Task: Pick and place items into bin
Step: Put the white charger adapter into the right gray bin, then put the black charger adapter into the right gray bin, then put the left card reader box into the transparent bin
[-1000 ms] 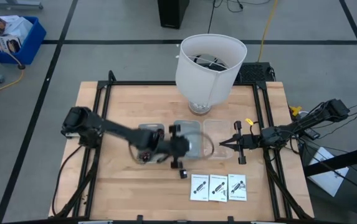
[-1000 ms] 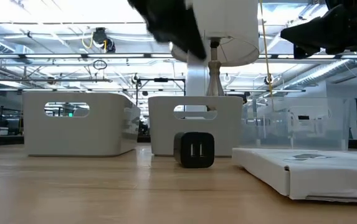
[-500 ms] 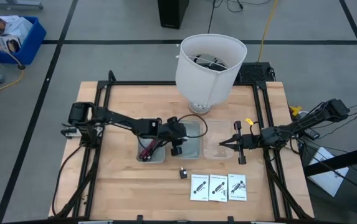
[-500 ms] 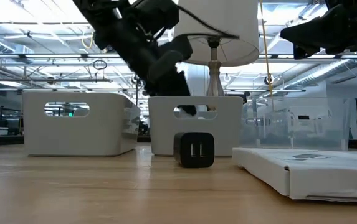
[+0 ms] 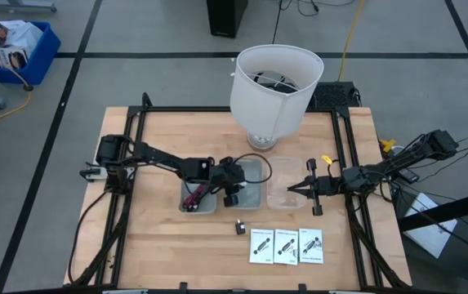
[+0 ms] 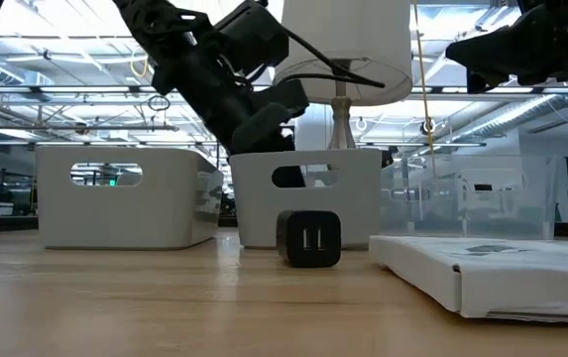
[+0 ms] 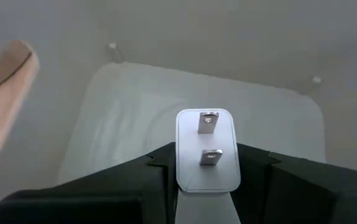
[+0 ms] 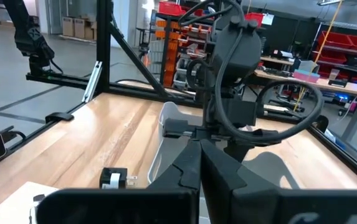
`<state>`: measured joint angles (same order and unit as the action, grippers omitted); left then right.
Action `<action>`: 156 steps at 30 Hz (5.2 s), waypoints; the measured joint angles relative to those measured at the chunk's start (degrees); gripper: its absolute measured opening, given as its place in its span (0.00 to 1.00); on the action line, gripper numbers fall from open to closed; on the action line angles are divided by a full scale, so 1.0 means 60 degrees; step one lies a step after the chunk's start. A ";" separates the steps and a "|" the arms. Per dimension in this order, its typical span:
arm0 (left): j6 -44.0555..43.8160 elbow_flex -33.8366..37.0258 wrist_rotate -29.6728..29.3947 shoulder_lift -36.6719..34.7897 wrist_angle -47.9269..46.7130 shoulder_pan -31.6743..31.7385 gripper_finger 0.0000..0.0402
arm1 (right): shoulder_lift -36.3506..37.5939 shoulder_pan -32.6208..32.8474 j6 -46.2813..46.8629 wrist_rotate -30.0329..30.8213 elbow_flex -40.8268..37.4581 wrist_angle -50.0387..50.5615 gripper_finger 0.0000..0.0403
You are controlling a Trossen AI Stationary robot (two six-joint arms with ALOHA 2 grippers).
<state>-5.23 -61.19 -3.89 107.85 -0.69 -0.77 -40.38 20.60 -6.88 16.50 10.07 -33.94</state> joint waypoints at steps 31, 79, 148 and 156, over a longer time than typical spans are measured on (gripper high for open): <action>0.4108 0.0000 0.0234 -0.1464 -0.0950 -0.2674 0.70 | -0.0011 0.0001 0.0034 -0.0009 0.0000 -0.0025 0.00; 0.7345 -0.2357 0.1156 0.1657 -0.2348 -0.2842 0.56 | -0.0022 0.0001 0.0183 -0.0002 -0.0007 0.0154 0.00; 0.4167 -0.3748 0.0068 0.1461 -0.3899 0.0787 0.78 | -0.0025 0.0011 0.0278 -0.0017 -0.0007 0.0198 0.00; 0.4656 -0.3748 -0.0266 0.1095 -0.4057 0.0513 0.91 | -0.0022 0.0011 0.0271 -0.0016 -0.0007 0.0201 0.00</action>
<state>22.70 -83.68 -5.48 114.42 -25.03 2.30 -40.51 20.67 -5.26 16.40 10.02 -32.73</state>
